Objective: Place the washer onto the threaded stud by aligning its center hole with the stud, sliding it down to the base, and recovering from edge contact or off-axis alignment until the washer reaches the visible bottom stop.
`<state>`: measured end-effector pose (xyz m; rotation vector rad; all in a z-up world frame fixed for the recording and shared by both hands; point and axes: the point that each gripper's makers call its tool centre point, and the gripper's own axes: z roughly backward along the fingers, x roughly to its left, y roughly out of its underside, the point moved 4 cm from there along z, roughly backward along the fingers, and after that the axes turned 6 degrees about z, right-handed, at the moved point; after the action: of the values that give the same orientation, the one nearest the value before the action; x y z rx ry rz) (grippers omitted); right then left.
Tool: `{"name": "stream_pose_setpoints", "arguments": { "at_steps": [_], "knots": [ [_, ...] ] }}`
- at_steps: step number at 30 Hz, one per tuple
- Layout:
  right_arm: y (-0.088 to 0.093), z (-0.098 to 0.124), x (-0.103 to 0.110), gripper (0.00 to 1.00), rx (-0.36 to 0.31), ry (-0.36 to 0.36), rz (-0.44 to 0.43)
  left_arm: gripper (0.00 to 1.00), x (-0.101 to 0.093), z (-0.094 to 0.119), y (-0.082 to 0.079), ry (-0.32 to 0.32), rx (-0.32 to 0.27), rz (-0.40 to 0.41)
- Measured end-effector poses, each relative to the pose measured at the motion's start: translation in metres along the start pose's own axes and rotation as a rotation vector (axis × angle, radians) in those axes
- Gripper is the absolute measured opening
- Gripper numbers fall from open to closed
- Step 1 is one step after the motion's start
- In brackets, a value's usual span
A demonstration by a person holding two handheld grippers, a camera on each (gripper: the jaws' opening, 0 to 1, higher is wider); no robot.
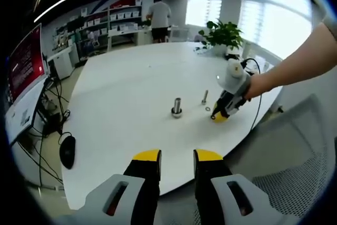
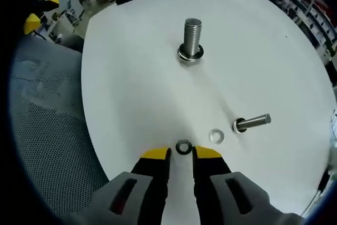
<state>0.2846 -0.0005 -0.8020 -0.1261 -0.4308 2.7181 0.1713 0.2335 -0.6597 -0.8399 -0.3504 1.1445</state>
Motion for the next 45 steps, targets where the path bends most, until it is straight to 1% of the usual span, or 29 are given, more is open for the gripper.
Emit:
{"name": "stream_pose_setpoints", "arguments": {
  "at_steps": [5,8,11,14,15,17,19,21,23,25,27,29,31,32,34,35,40,45],
  "knots": [
    [-0.004,-0.001,0.001,0.16,0.022,-0.009,0.023,0.22,0.0,0.0,0.001,-0.003,0.007,-0.001],
    [-0.009,-0.003,0.006,0.16,0.008,-0.009,0.06,0.22,0.0,-0.001,0.001,-0.002,0.007,0.002],
    [-0.011,-0.004,0.007,0.16,0.01,-0.017,0.061,0.22,0.0,-0.001,0.002,-0.002,0.016,-0.004],
    [-0.014,-0.005,0.009,0.17,0.008,-0.027,0.074,0.22,0.001,0.0,0.001,-0.003,0.007,0.0],
    [-0.016,-0.006,0.01,0.17,0.008,-0.029,0.099,0.22,0.001,0.0,0.001,-0.003,0.006,0.001],
    [-0.017,-0.006,0.012,0.18,0.021,-0.036,0.135,0.21,0.001,0.0,0.001,-0.004,0.006,0.002],
    [-0.018,-0.007,0.011,0.17,0.026,-0.041,0.133,0.21,0.001,0.0,0.001,-0.007,0.007,0.004],
    [-0.019,-0.007,0.012,0.17,0.051,-0.045,0.136,0.21,0.001,0.0,0.001,-0.005,0.003,0.004],
    [-0.019,-0.006,0.014,0.18,0.096,-0.056,0.202,0.21,0.001,0.0,0.0,-0.004,-0.002,0.002],
    [-0.019,-0.006,0.016,0.17,0.105,-0.054,0.236,0.21,0.001,0.001,-0.001,-0.005,-0.005,0.003],
    [-0.02,-0.007,0.014,0.16,0.106,-0.061,0.203,0.21,0.002,0.001,-0.001,-0.008,-0.01,0.004],
    [-0.022,-0.007,0.012,0.15,0.134,-0.075,0.193,0.21,0.002,0.002,-0.002,-0.011,-0.015,0.008],
    [-0.023,-0.009,0.011,0.14,0.18,-0.078,0.208,0.21,0.003,0.002,-0.002,-0.014,-0.02,0.011],
    [-0.021,-0.007,0.012,0.14,0.217,-0.076,0.202,0.21,0.003,0.002,-0.003,-0.014,-0.022,0.012],
    [-0.024,-0.009,0.012,0.14,0.25,-0.055,0.191,0.21,0.003,0.002,-0.003,-0.015,-0.022,0.013],
    [-0.024,-0.01,0.013,0.14,0.27,-0.049,0.203,0.21,0.004,0.002,-0.003,-0.015,-0.022,0.013],
    [-0.025,-0.009,0.014,0.14,0.282,-0.034,0.196,0.21,0.004,0.003,-0.003,-0.02,-0.025,0.014],
    [-0.023,-0.008,0.014,0.14,0.232,-0.019,0.16,0.21,0.006,0.003,-0.004,-0.022,-0.034,0.027]
  ]
}}
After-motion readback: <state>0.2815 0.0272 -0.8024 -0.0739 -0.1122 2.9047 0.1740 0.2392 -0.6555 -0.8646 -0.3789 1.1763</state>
